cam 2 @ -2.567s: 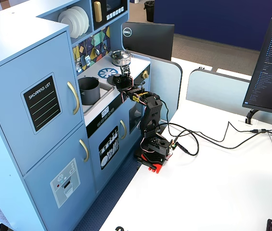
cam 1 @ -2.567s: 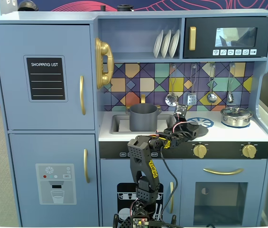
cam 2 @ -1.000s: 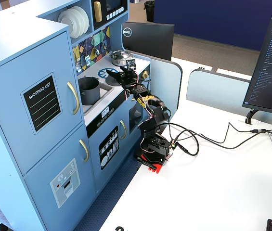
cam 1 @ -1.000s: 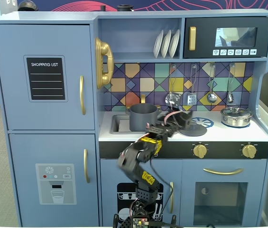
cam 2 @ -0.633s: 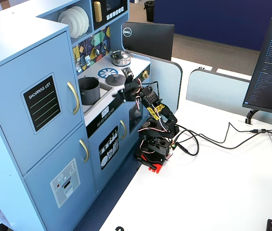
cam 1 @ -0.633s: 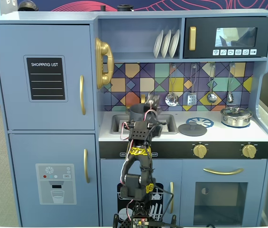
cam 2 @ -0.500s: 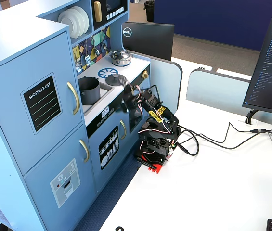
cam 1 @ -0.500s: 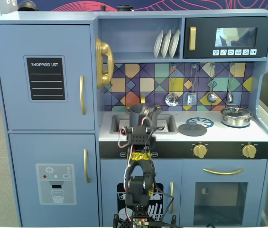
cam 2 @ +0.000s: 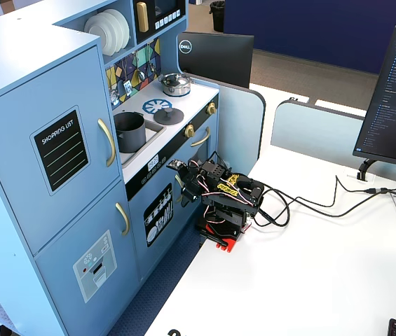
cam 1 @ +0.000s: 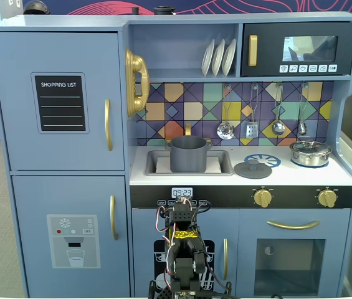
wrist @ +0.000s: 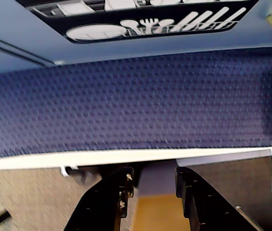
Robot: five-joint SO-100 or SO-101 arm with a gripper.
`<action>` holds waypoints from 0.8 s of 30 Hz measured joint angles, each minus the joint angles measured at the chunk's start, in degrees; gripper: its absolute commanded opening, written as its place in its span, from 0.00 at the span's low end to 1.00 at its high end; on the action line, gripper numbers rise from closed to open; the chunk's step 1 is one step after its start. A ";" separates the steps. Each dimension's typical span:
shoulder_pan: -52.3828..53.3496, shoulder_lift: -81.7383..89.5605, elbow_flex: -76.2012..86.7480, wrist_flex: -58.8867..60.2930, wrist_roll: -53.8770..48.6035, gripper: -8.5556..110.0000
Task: Take off the lid from the gray recipient and place it on the counter
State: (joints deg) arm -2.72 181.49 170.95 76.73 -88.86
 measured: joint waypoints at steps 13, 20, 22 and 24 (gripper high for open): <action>2.55 0.97 0.09 1.14 0.62 0.12; 2.90 0.97 0.09 1.14 0.62 0.12; 2.90 0.97 0.09 1.14 0.62 0.12; 2.90 0.97 0.09 1.14 0.62 0.12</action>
State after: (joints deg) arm 0.18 182.46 171.04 77.87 -88.24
